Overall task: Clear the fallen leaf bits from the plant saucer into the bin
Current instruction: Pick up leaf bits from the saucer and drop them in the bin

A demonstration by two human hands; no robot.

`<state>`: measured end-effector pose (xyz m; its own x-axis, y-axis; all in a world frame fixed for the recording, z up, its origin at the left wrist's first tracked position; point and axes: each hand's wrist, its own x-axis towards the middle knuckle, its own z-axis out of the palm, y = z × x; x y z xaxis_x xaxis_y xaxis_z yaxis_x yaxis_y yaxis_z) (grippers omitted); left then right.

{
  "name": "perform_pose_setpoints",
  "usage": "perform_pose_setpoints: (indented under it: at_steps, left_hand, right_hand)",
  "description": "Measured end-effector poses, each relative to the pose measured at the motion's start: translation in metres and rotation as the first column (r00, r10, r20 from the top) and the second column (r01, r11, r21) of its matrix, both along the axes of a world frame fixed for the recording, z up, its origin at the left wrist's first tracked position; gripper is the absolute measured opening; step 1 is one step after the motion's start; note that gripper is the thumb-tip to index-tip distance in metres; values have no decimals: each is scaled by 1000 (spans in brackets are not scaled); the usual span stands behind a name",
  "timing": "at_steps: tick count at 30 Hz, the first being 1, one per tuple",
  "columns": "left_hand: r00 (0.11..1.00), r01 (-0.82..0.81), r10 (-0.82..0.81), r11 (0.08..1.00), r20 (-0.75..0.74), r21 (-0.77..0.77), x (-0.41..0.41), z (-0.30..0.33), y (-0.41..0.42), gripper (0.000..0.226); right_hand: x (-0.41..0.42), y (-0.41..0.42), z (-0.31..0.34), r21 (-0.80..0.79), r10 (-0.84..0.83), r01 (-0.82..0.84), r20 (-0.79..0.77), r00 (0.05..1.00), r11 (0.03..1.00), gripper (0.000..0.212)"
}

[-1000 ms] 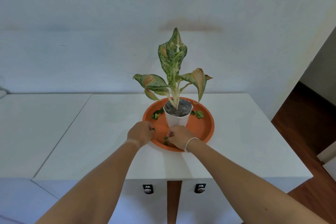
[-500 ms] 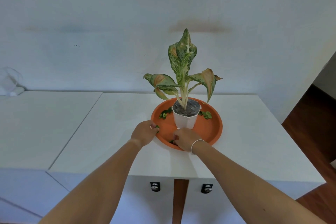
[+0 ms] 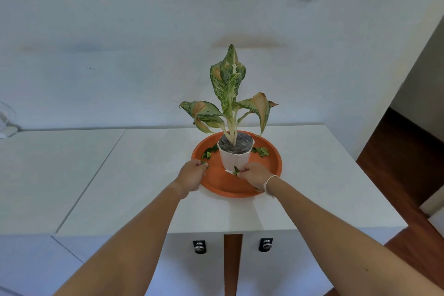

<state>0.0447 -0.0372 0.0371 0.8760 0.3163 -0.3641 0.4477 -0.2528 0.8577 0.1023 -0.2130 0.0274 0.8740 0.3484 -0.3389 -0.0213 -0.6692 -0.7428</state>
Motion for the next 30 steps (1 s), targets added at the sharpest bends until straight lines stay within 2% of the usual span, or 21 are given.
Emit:
perform_pose_setpoints:
  at_steps: [2, 4, 6, 10, 12, 16, 22, 27, 30]
  left_hand:
    - [1000, -7, 4, 995, -27, -99, 1, 1, -5, 30]
    - [998, -43, 34, 978, -45, -206, 1, 2, -11, 24]
    - [998, -58, 52, 961, -33, -271, 1, 4, -18, 22]
    - [1000, -27, 27, 949, -2, -314, 0, 5, -37, 30]
    - [1000, 3, -1, 943, 8, -333, 0, 4, -47, 28]
    - [995, 95, -86, 920, 39, -380, 3, -2, -69, 25]
    - [968, 250, -235, 886, 86, -390, 13, -6, -118, 26]
    - [921, 380, -378, 826, 92, -416, 21, -10, -171, 42]
    - [894, 423, -443, 790, 64, -444, 24, -13, -210, 43]
  right_hand:
    - [-2, -9, 4, 149, -95, 119, -158, 983, 982, 22]
    - [-4, -19, 3, 315, -148, 246, -305, 941, 917, 28]
    - [-7, -28, -1, 443, -177, 373, -423, 889, 815, 32]
    - [-15, -46, -4, 575, -184, 567, -588, 788, 590, 26]
    - [-19, -56, -5, 613, -169, 599, -613, 772, 515, 24]
    - [-29, -76, -7, 637, -184, 642, -634, 751, 427, 26]
    - [-40, -117, -14, 644, -324, 710, -632, 704, 285, 34]
    - [-50, -163, -24, 656, -379, 736, -647, 662, 165, 35]
    - [-60, -200, -27, 656, -385, 747, -666, 639, 103, 32]
